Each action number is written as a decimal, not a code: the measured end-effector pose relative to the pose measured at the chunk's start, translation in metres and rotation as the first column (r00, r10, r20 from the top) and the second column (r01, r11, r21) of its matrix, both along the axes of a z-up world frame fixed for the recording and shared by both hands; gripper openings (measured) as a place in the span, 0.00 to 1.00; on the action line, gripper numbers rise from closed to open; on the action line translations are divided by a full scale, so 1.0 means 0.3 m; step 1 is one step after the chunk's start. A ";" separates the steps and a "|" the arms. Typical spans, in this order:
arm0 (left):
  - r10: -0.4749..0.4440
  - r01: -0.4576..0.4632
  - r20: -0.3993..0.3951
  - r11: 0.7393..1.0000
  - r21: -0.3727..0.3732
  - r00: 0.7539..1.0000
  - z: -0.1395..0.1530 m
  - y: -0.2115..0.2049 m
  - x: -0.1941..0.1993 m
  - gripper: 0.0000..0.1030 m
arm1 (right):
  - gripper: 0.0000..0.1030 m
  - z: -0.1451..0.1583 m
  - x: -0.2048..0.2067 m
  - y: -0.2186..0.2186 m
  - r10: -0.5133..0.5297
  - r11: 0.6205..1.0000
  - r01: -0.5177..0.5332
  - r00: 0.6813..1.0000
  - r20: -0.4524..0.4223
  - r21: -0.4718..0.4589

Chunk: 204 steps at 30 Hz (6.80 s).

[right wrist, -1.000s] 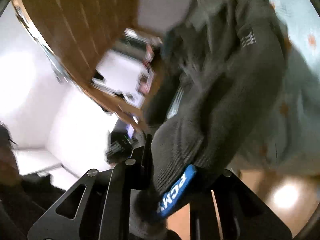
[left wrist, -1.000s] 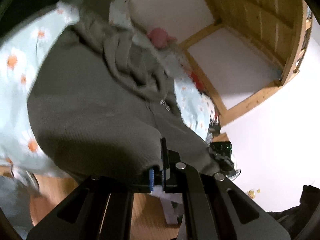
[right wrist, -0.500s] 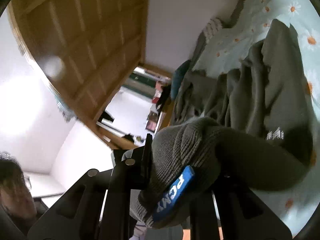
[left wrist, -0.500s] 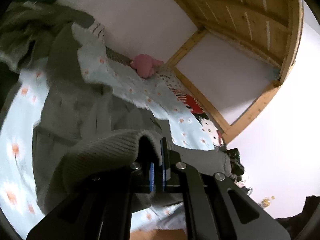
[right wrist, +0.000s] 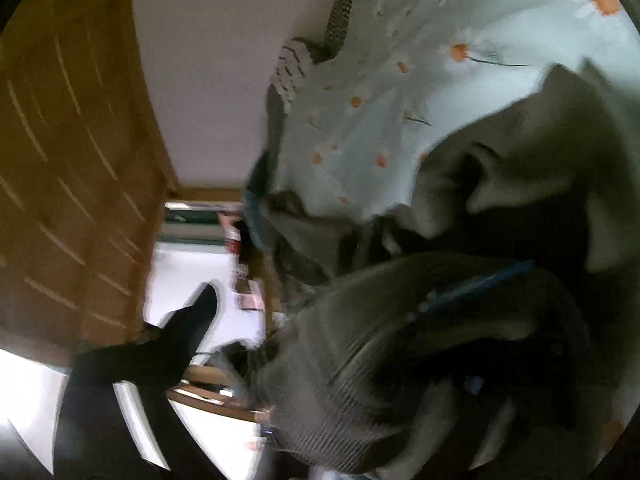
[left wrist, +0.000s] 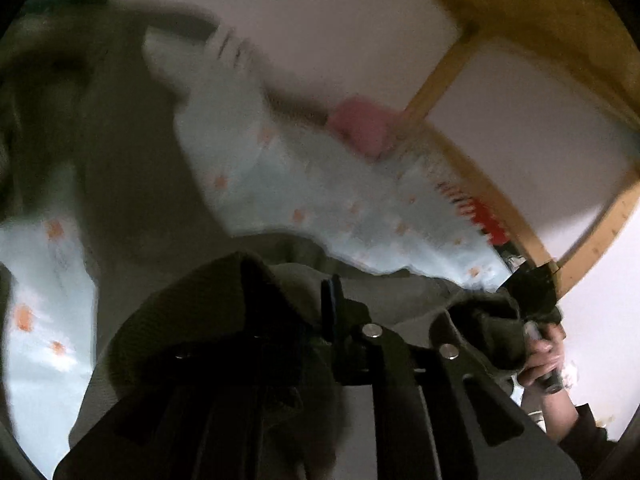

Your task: Fold large clothes

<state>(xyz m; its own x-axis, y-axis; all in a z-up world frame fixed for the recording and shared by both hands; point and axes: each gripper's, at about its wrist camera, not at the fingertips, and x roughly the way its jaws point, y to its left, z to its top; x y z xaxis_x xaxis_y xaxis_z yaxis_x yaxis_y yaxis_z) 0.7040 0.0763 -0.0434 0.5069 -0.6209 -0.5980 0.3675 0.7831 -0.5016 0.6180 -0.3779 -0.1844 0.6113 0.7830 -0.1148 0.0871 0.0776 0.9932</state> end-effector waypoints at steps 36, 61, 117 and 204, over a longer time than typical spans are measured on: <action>-0.170 0.182 -0.112 0.978 0.103 0.979 -0.154 0.162 0.104 0.28 | 0.09 0.173 0.095 0.097 0.265 0.593 0.029 0.937 0.229 -0.805; -0.219 0.193 0.143 0.966 0.171 0.965 0.048 0.169 -0.030 0.94 | 0.94 0.403 0.060 0.373 0.515 0.079 0.186 0.834 0.200 -0.979; 0.058 -0.038 -0.049 0.942 0.333 0.997 -0.143 0.121 0.158 0.36 | 0.55 0.105 0.474 0.408 0.216 0.500 -0.109 0.976 0.001 -0.859; 0.251 -0.285 0.135 0.842 0.458 0.958 -0.214 -0.326 -0.141 0.96 | 0.18 -0.206 -0.403 0.136 -0.465 0.884 0.466 0.873 -0.149 -0.031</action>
